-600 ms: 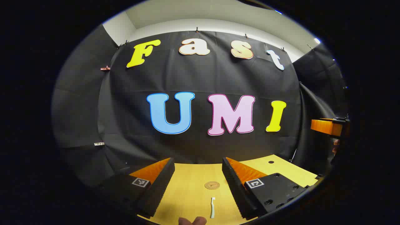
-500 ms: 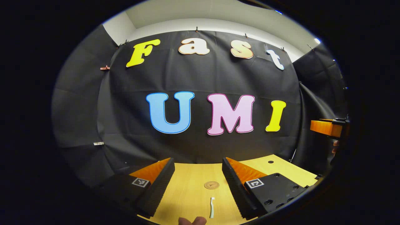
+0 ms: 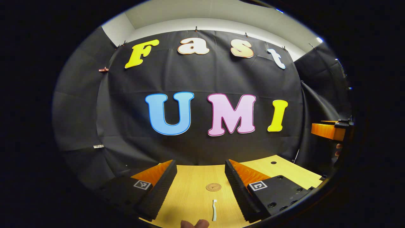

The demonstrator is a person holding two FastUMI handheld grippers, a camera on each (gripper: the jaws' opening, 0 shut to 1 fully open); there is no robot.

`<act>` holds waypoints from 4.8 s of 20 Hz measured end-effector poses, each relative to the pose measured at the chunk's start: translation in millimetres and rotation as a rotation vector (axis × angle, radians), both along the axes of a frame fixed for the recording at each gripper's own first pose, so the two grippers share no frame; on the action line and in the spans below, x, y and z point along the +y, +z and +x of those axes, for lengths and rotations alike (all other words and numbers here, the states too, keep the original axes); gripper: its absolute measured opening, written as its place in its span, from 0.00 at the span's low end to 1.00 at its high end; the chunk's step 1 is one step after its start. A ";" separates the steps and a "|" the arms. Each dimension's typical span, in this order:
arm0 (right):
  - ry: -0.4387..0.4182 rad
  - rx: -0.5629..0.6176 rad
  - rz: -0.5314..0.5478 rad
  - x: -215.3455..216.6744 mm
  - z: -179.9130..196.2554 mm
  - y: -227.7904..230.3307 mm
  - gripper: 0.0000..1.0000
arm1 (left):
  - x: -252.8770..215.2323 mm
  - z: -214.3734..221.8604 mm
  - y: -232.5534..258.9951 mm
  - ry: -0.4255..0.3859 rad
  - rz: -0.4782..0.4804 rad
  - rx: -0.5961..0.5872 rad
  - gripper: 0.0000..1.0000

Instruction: Put the toothbrush and toothpaste on the desktop into the cup, then pick up the cup and place it on the coaster on the desktop.

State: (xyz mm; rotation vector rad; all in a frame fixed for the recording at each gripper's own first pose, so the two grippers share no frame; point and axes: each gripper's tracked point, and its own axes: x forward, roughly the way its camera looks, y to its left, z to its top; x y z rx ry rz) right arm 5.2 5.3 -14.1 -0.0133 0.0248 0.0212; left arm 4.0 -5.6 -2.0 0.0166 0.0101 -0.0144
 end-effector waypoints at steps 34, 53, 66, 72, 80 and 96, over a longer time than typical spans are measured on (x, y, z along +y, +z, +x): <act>0.073 1.287 0.115 26.6 61.1 -442.2 0.91 | -0.2 7.8 -90.4 0.070 0.024 0.215 0.96; 0.180 1.312 0.319 41.1 50.3 -450.4 0.14 | -40.9 53.7 -162.2 0.067 -0.013 0.404 0.96; 0.238 1.060 0.448 -19.1 64.7 -363.2 0.13 | -55.5 106.4 -334.4 -0.027 0.134 0.859 0.94; 0.207 1.047 0.413 -54.0 58.6 -356.1 0.13 | -45.3 109.7 -374.9 0.012 0.082 0.994 0.91; 0.176 1.035 0.454 -70.1 63.0 -357.3 0.13 | -40.7 107.7 -393.5 0.001 0.094 1.069 0.88; 0.170 1.003 0.491 -66.6 66.1 -350.0 0.13 | -45.8 106.0 -392.7 -0.016 -0.020 1.081 0.06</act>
